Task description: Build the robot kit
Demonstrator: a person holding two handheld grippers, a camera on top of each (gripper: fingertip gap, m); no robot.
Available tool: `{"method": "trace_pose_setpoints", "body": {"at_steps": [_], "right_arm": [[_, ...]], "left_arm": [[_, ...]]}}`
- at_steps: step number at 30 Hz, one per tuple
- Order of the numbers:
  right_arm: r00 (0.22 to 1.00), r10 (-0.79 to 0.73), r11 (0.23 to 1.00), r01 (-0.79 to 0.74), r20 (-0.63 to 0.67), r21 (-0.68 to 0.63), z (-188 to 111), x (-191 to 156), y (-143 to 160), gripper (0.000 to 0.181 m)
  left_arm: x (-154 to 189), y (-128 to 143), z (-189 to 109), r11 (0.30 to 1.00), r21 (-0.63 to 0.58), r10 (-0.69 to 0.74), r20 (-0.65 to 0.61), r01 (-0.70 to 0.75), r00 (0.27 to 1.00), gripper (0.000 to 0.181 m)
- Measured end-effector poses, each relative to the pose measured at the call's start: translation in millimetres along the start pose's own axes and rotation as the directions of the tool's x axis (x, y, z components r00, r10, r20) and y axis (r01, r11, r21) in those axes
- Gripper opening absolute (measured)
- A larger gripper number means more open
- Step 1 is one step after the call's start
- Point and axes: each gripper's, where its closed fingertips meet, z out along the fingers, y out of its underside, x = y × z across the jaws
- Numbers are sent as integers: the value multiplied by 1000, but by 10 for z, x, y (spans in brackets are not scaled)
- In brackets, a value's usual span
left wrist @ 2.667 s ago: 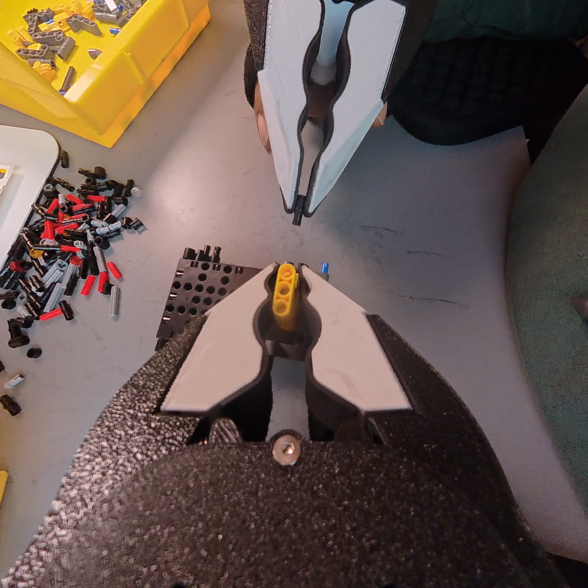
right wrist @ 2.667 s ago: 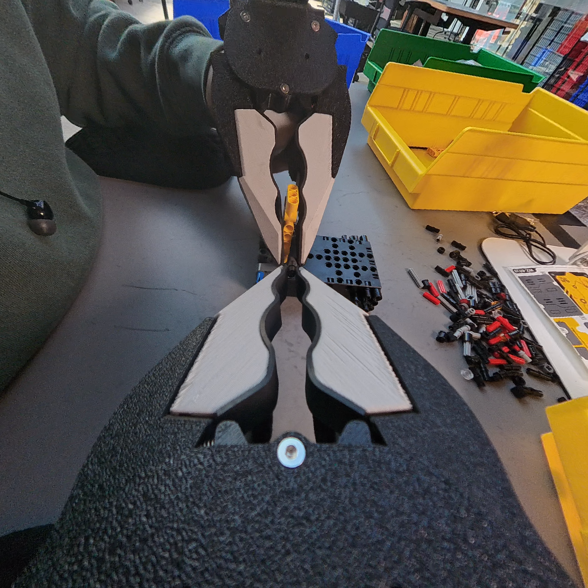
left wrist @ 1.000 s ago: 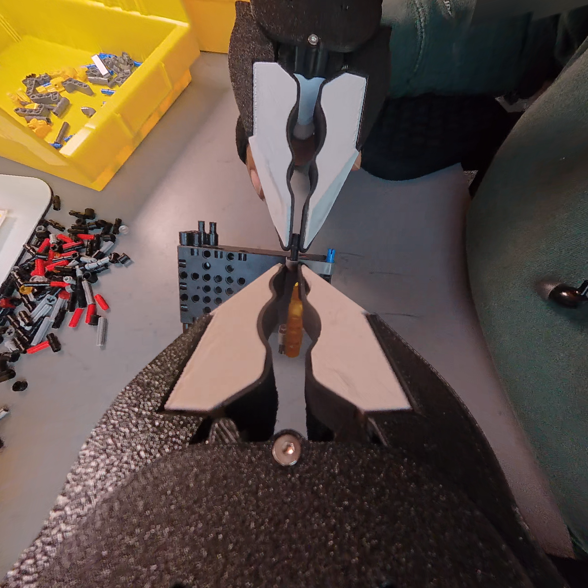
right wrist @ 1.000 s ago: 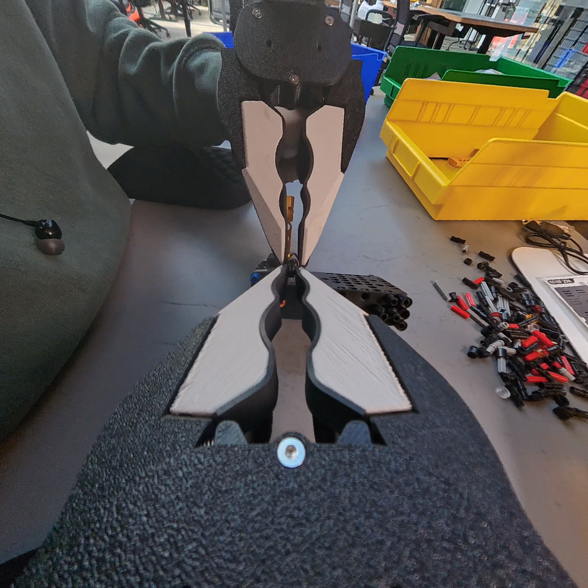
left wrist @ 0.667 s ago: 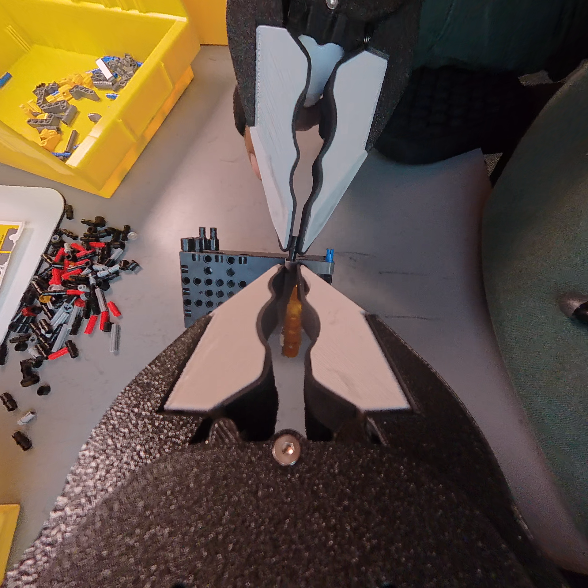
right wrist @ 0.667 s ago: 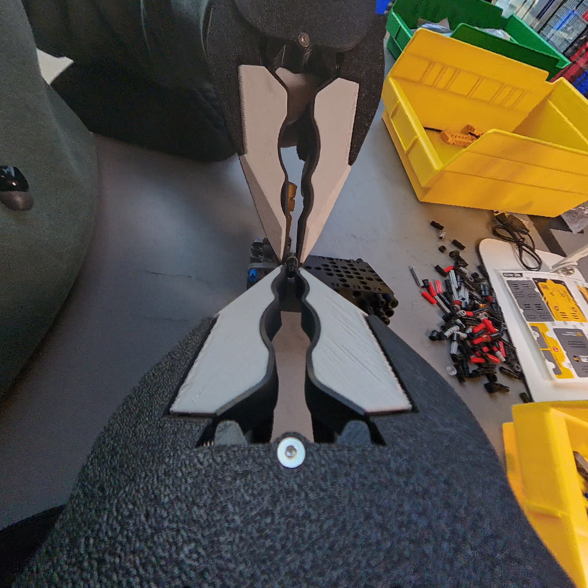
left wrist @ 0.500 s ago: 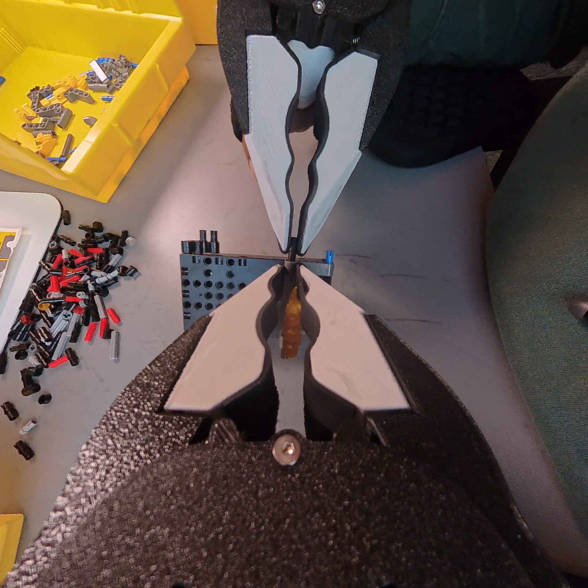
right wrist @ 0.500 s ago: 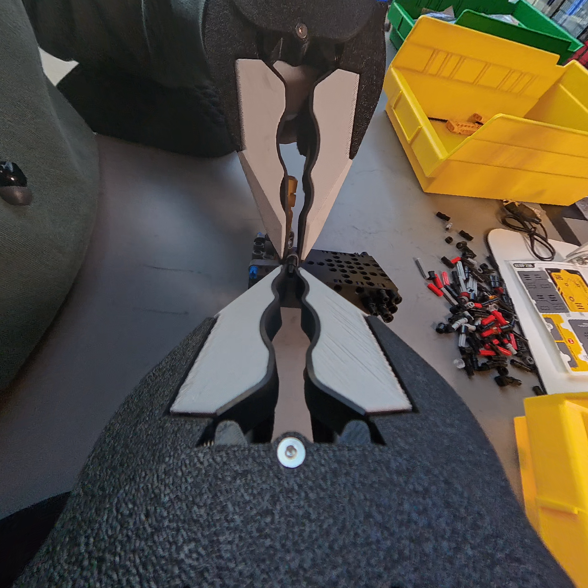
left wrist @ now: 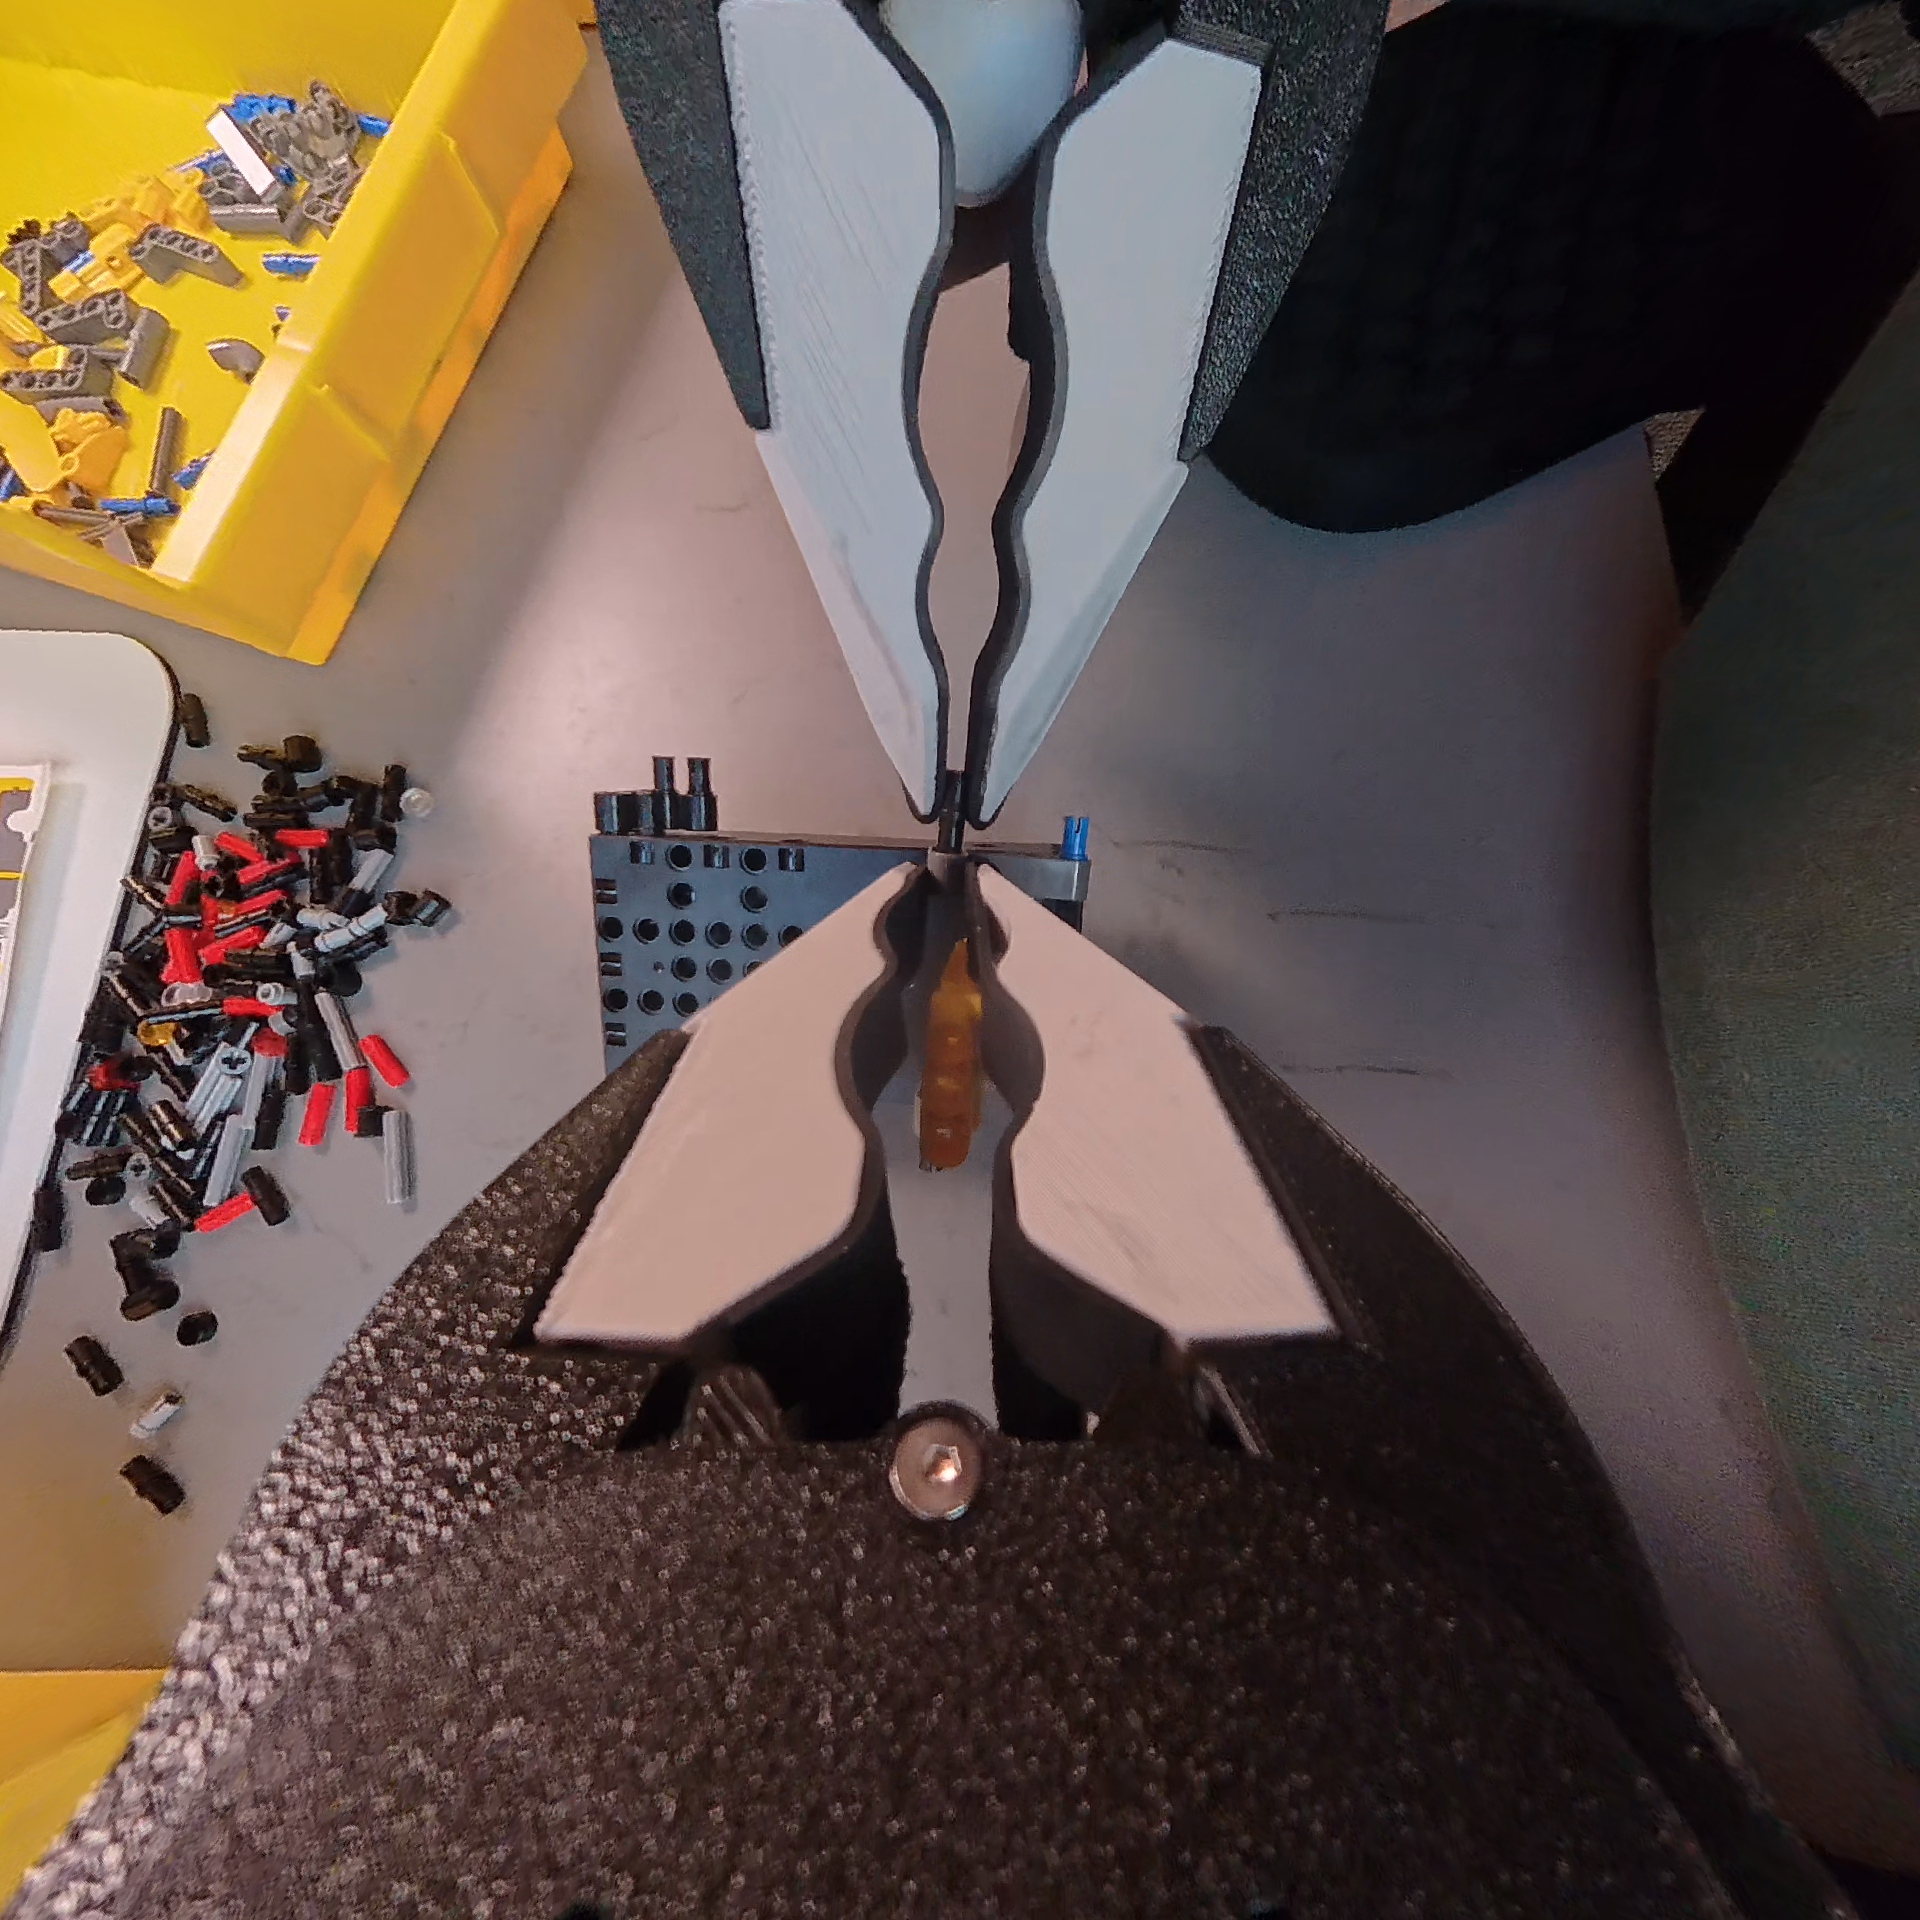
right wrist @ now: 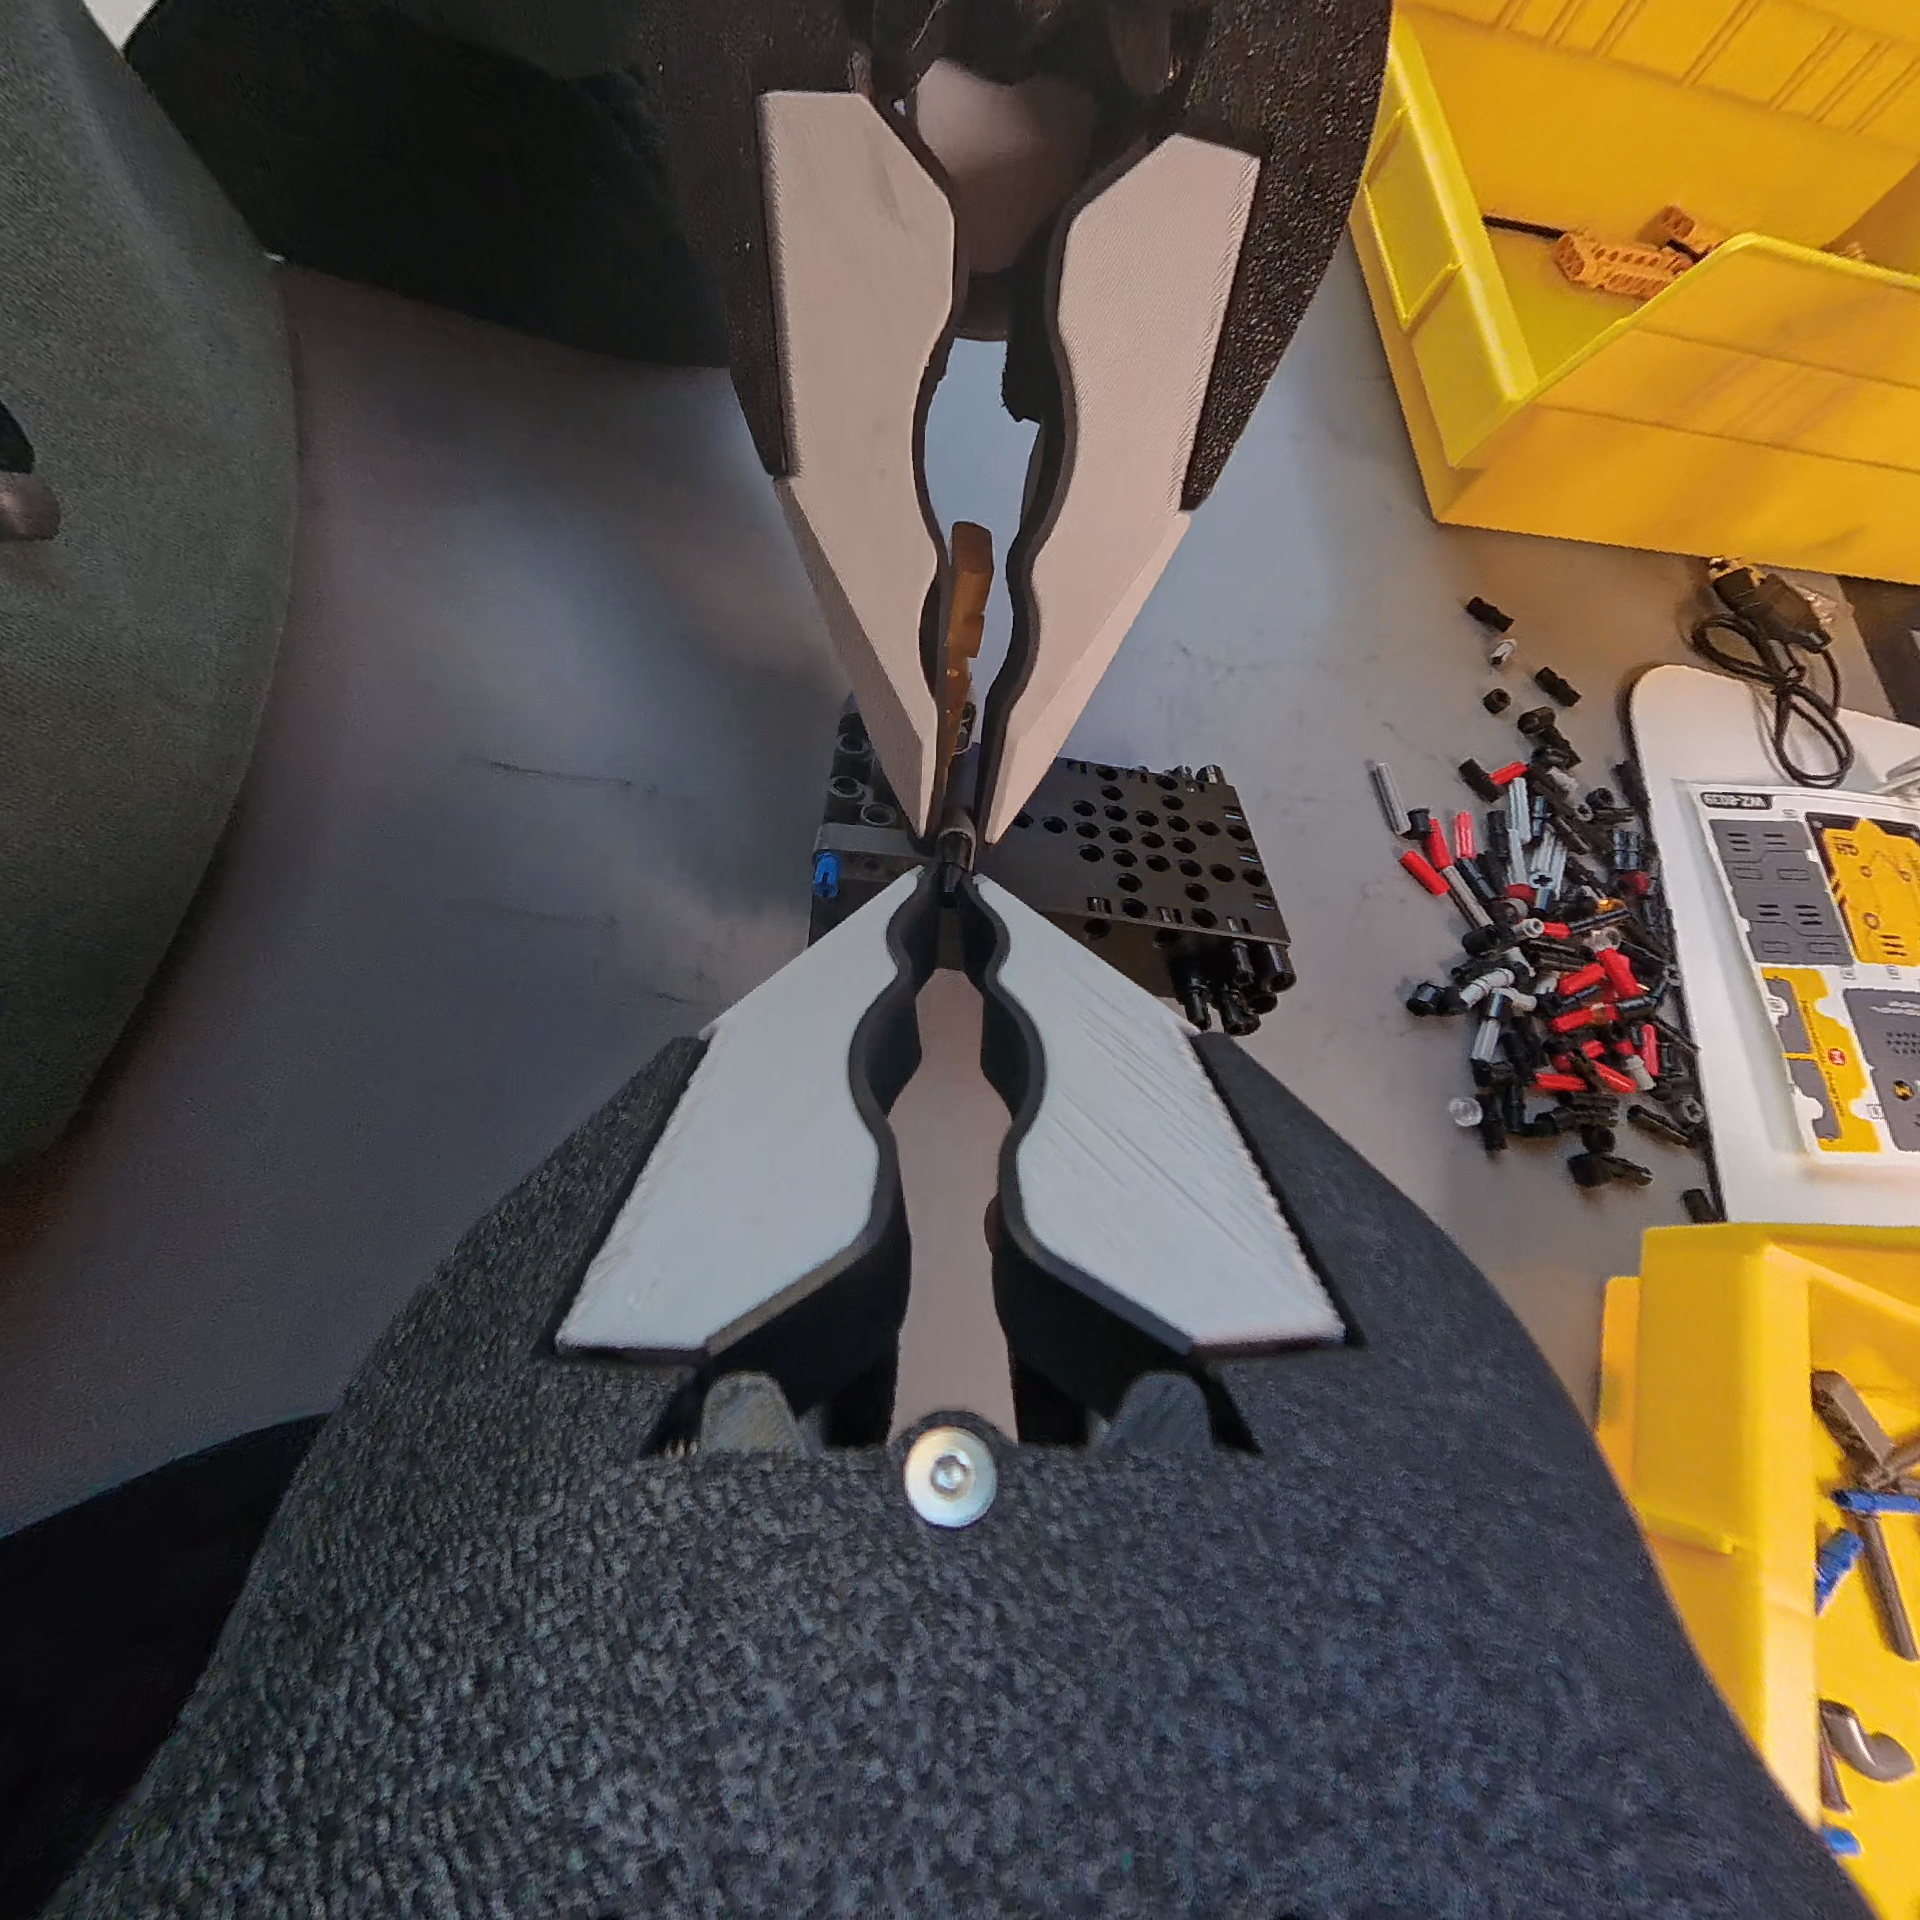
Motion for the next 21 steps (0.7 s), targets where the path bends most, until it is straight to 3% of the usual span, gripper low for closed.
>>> {"method": "trace_pose_setpoints", "body": {"at_steps": [15, 21], "right_arm": [[998, 57, 995, -59, -22, -82, -30, 3, 92, 2], [999, 38, 979, -40, -13, -200, -75, -9, 148, 3]], "left_arm": [[5, -45, 55, 1000, -23, -1, 4, 1, 1000, 5], [16, -75, 102, 998, -57, 6, -3, -7, 1000, 5]]}}
